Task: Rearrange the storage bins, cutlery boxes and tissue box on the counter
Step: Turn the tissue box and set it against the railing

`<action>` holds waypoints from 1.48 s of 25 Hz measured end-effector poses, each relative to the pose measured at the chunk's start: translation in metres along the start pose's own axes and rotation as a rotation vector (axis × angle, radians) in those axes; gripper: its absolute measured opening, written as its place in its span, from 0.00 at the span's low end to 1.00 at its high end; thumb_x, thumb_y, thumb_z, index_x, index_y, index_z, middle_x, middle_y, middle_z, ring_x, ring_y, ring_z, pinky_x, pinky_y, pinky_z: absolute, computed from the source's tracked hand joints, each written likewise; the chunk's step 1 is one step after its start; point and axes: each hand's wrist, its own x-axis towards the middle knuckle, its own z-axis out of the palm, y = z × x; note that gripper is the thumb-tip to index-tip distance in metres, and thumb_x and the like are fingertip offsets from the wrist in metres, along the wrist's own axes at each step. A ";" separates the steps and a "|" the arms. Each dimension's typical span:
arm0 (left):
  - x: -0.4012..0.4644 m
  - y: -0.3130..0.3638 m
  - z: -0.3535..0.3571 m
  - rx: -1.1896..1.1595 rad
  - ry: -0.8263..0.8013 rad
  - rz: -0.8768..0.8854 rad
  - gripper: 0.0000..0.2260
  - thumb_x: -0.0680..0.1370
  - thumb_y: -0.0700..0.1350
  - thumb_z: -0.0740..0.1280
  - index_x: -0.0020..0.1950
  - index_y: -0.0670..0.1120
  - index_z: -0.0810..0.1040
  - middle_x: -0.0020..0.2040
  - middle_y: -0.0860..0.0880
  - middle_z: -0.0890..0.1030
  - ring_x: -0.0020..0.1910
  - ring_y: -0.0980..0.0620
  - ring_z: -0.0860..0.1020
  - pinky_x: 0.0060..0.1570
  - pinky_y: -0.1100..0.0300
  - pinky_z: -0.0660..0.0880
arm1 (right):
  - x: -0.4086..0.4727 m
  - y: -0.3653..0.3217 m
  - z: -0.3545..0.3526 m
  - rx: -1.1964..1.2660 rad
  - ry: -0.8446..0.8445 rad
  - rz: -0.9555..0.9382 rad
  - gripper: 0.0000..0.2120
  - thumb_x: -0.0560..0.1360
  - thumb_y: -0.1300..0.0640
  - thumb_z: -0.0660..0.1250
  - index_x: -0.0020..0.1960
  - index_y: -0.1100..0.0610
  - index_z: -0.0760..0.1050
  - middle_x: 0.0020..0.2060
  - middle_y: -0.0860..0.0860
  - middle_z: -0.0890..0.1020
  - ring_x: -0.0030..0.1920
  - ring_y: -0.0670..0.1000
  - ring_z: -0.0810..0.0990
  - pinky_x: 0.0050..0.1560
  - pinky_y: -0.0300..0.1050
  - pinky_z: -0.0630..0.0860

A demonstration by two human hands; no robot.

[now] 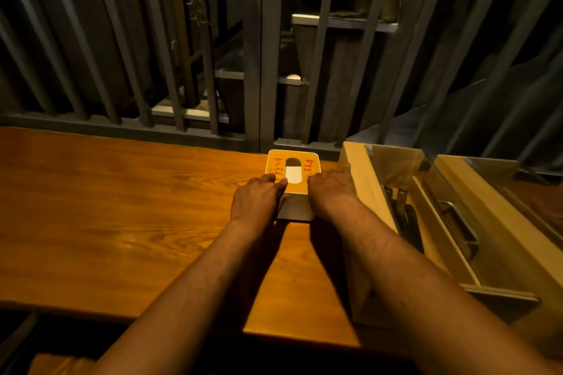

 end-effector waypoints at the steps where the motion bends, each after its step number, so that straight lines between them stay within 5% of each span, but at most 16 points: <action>1: 0.014 -0.003 0.006 -0.006 0.001 -0.001 0.20 0.82 0.53 0.60 0.74 0.56 0.66 0.72 0.46 0.71 0.64 0.43 0.75 0.52 0.52 0.77 | 0.016 0.002 0.005 0.013 0.003 0.015 0.15 0.75 0.53 0.67 0.61 0.52 0.75 0.58 0.54 0.81 0.63 0.59 0.75 0.72 0.68 0.55; 13: 0.138 -0.011 0.054 -0.028 0.059 -0.044 0.24 0.81 0.49 0.62 0.76 0.57 0.62 0.75 0.47 0.67 0.65 0.42 0.75 0.51 0.50 0.78 | 0.142 0.029 0.029 0.106 0.104 0.065 0.20 0.74 0.52 0.68 0.65 0.52 0.71 0.61 0.54 0.79 0.64 0.59 0.76 0.72 0.66 0.58; 26: 0.152 -0.014 0.058 -0.028 0.021 -0.065 0.31 0.78 0.49 0.68 0.78 0.55 0.59 0.76 0.46 0.65 0.64 0.41 0.75 0.52 0.47 0.78 | 0.155 0.029 0.026 0.077 0.061 0.069 0.29 0.72 0.52 0.71 0.69 0.55 0.66 0.64 0.56 0.76 0.65 0.60 0.74 0.70 0.67 0.62; 31: 0.141 -0.010 0.016 0.070 -0.076 0.017 0.37 0.78 0.49 0.66 0.80 0.52 0.47 0.80 0.40 0.50 0.74 0.36 0.61 0.70 0.40 0.64 | 0.127 0.048 -0.005 0.299 0.026 -0.015 0.38 0.76 0.52 0.66 0.79 0.52 0.48 0.79 0.54 0.54 0.77 0.61 0.53 0.74 0.64 0.54; 35: 0.074 0.028 -0.025 -0.181 0.078 0.114 0.24 0.79 0.50 0.64 0.75 0.54 0.64 0.76 0.45 0.66 0.73 0.42 0.65 0.69 0.46 0.64 | 0.018 0.080 -0.013 0.710 0.200 0.015 0.23 0.78 0.48 0.63 0.73 0.46 0.65 0.72 0.52 0.69 0.71 0.57 0.68 0.70 0.57 0.65; 37: 0.023 0.058 -0.034 -0.368 0.137 0.146 0.19 0.79 0.51 0.63 0.71 0.55 0.71 0.71 0.48 0.73 0.69 0.47 0.69 0.65 0.51 0.67 | -0.067 0.110 0.001 0.825 0.156 0.037 0.25 0.74 0.44 0.68 0.70 0.44 0.69 0.69 0.50 0.73 0.68 0.53 0.72 0.65 0.50 0.69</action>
